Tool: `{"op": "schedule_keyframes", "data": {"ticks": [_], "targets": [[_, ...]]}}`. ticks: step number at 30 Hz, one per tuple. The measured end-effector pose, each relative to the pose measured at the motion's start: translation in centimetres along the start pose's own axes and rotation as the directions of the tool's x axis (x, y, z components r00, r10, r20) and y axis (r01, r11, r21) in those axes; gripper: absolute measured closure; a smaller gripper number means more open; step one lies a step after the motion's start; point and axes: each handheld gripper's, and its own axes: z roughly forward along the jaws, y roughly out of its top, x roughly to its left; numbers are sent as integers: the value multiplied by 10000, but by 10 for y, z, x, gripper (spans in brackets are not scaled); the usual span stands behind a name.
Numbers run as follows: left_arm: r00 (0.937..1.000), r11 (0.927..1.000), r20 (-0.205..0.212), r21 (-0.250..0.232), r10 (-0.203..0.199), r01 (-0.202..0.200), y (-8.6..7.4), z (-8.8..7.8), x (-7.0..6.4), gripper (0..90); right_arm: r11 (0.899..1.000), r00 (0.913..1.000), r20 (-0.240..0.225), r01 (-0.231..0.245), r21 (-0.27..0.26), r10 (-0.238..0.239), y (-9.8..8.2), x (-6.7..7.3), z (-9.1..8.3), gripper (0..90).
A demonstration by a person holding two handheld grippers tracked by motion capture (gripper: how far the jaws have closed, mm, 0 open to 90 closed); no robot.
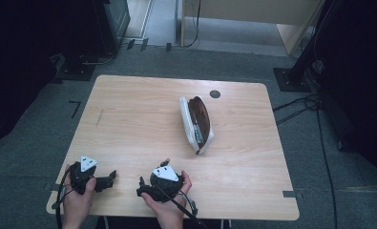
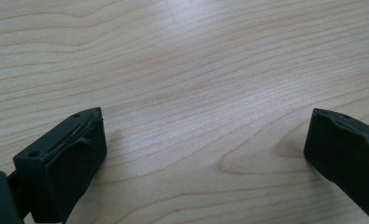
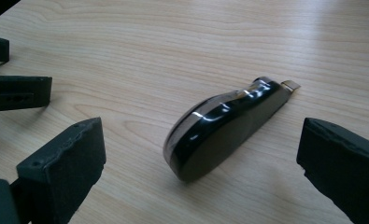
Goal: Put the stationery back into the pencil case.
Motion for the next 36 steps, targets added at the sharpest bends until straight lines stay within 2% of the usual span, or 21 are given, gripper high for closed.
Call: {"op": "schedule_keyframes", "data": {"ticks": [5, 9, 12, 13, 16, 20, 22, 26, 27, 28, 32, 36], "targets": [[10000, 10000, 0, 2, 3, -3, 0, 0, 0, 0, 10000, 9999, 129, 18, 50, -19, 0, 3, 5, 14], [10000, 10000, 0, 1, 3, -3, 0, 0, 0, 0, 9994, 9986, 407, 337, 24, -338, -3, 3, 6, 130], [10000, 10000, 0, 1, 3, -3, 0, 0, 0, 0, 9993, 9984, 441, 366, 8, -366, -4, 2, 6, 147], [10000, 10000, 3, 6, 5, -5, 0, 0, 0, 0, 9993, 9984, 408, 381, -18, -380, -5, 0, 6, 189], [10000, 10000, 0, 1, 5, -5, 0, 0, 0, 0, 9993, 9986, 362, 379, -21, -378, -6, -2, 4, 234], [10000, 10000, 0, 0, 2, -2, 0, 0, 0, 0, 9995, 9992, 231, 313, -79, -311, -9, -11, 1, 394], [10000, 10000, 0, 0, 1, -1, 0, 0, 0, 0, 9995, 9994, 169, 299, -76, -297, -9, -13, 0, 426], [10000, 10000, 0, -1, -1, 1, 0, 0, 0, 0, 9997, 9997, -50, 250, -20, -251, -12, -21, -1, 574], [10000, 10000, 0, -1, 0, 0, 0, 0, 0, 0, 9996, 9995, -168, 274, -34, -275, -14, -25, -3, 635], [10000, 10000, -1, -1, 0, 0, 0, 0, 0, 0, 9996, 9995, -168, 274, -34, -275, -14, -25, -3, 635], [10000, 10000, -1, 2, 1, -1, 0, 0, 0, 0, 9999, 9996, -259, 76, -73, -78, -15, -36, -6, 736], [10000, 10000, -1, 1, 1, -1, 0, 0, 0, 0, 10000, 9990, -443, 24, -79, -28, -14, -41, -6, 742]]}}
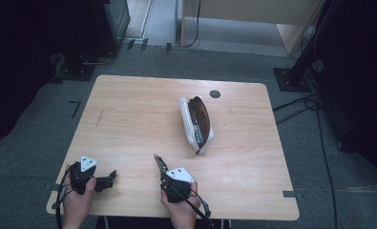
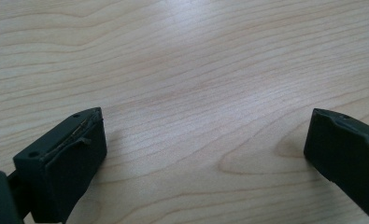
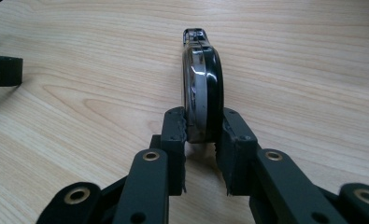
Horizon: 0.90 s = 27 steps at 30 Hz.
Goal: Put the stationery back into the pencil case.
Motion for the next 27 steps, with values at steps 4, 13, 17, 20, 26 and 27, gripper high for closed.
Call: {"op": "schedule_keyframes", "data": {"ticks": [4, 13, 17, 20, 26, 27], "targets": [[10000, 10000, 1, 0, -1, 1, 0, 0, 0, 0, 9997, 9997, 23, 226, -28, -226, 0, -2, -1, 744], [10000, 10000, 1, -1, 1, -1, 0, 0, 0, 0, 9984, 9987, 76, 512, -223, -511, 6, -7, -6, 745], [10000, 10000, 1, 1, 2, -2, 0, 0, 0, 0, 9968, 9967, 212, 781, -176, -778, 5, -9, -7, 744], [10000, 10000, 1, -2, 0, 0, 0, 0, 0, 0, 9963, 9962, 202, 853, -105, -850, 4, -9, -7, 744], [10000, 10000, 1, 0, 0, 0, 0, 0, 0, 0, 9943, 9944, 87, 1053, 140, -1055, 3, -9, -3, 742], [10000, 10000, 2, 2, 2, -2, 0, 0, 0, 0, 9943, 9944, 87, 1053, 140, -1055, 3, -9, -3, 742]]}}
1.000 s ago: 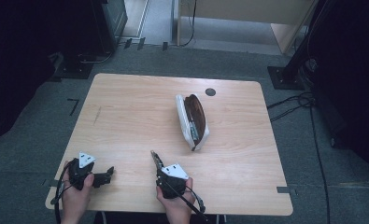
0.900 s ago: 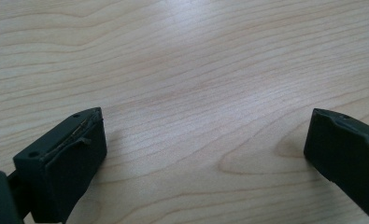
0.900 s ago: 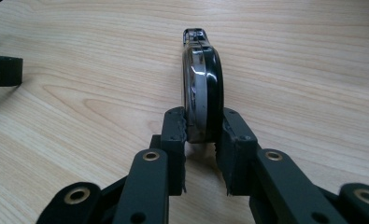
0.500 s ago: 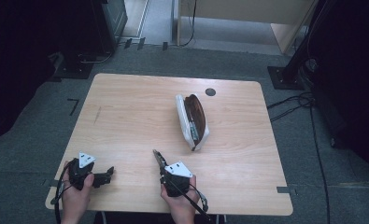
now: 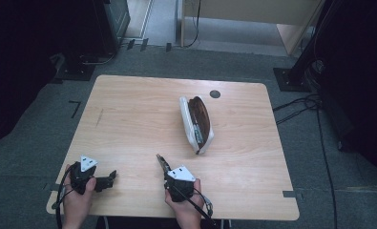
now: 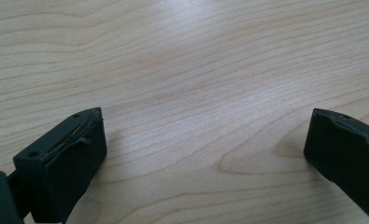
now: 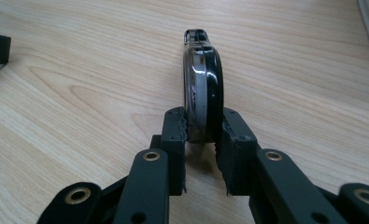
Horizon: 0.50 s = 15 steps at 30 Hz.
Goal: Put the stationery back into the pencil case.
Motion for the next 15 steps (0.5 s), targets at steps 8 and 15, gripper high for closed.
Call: {"op": "schedule_keyframes", "data": {"ticks": [8, 15], "targets": [[10000, 10000, -1, -3, -2, 2, 0, 0, 0, 0, 10000, 9999, -102, -43, -77, 42, 1, 1, 0, 683], [10000, 10000, -1, -2, -2, 2, 0, 0, 0, 0, 9998, 10000, 56, -18, -185, 19, 8, 2, 4, 686]]}}
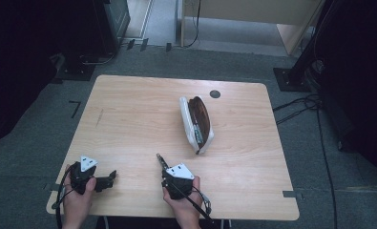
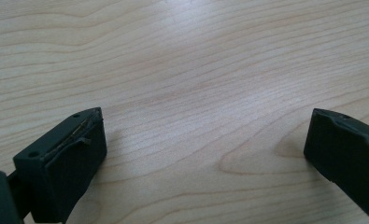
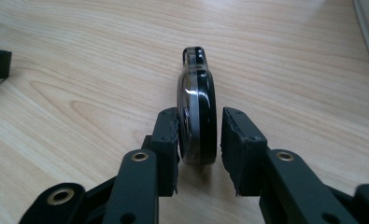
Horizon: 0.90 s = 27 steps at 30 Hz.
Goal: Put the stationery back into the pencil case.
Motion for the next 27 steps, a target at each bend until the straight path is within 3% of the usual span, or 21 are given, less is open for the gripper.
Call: {"op": "schedule_keyframes", "data": {"ticks": [2, 8, 27], "targets": [[10000, 10000, -1, 1, 0, 0, 0, 0, 0, 0, 10000, 10000, 18, 65, 32, -65, 1, 0, 2, 731], [10000, 10000, 1, 0, 0, 0, 0, 0, 0, 0, 9999, 9999, -15, 115, -59, -115, 6, 0, -1, 739], [10000, 10000, -1, 1, 1, -1, 0, 0, 0, 0, 9941, 10000, 89, 48, -1086, -38, 46, -16, -35, 740]]}}
